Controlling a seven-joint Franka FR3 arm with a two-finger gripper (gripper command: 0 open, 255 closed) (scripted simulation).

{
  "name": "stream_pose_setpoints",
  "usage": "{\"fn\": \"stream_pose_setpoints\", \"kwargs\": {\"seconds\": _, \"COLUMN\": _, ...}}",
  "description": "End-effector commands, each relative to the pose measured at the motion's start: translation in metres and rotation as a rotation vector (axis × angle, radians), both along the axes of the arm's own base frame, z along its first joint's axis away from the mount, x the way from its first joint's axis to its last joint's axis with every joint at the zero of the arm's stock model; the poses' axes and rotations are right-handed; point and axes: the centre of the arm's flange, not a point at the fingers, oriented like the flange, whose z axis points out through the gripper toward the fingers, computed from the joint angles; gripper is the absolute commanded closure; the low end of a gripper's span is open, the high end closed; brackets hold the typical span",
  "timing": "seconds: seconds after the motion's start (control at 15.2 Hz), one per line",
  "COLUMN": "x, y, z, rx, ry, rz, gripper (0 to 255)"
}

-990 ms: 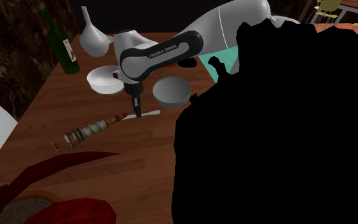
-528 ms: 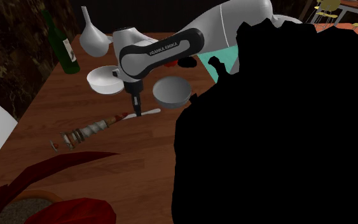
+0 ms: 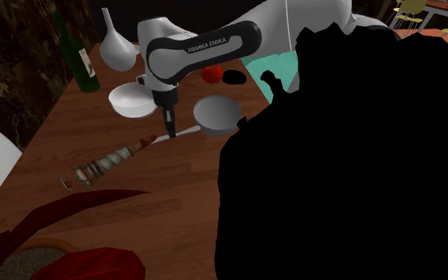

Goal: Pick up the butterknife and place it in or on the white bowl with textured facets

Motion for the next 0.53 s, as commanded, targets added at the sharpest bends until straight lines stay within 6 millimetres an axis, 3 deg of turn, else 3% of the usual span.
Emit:
{"fn": "stream_pose_setpoints", "kwargs": {"seconds": 0.0, "x": 0.0, "y": 0.001, "z": 0.011, "rx": 0.0, "ry": 0.0, "rz": 0.0, "gripper": 255}}
{"fn": "stream_pose_setpoints", "kwargs": {"seconds": 0.46, "x": 0.0, "y": 0.001, "z": 0.048, "rx": 0.0, "ry": 0.0, "rz": 0.0, "gripper": 255}}
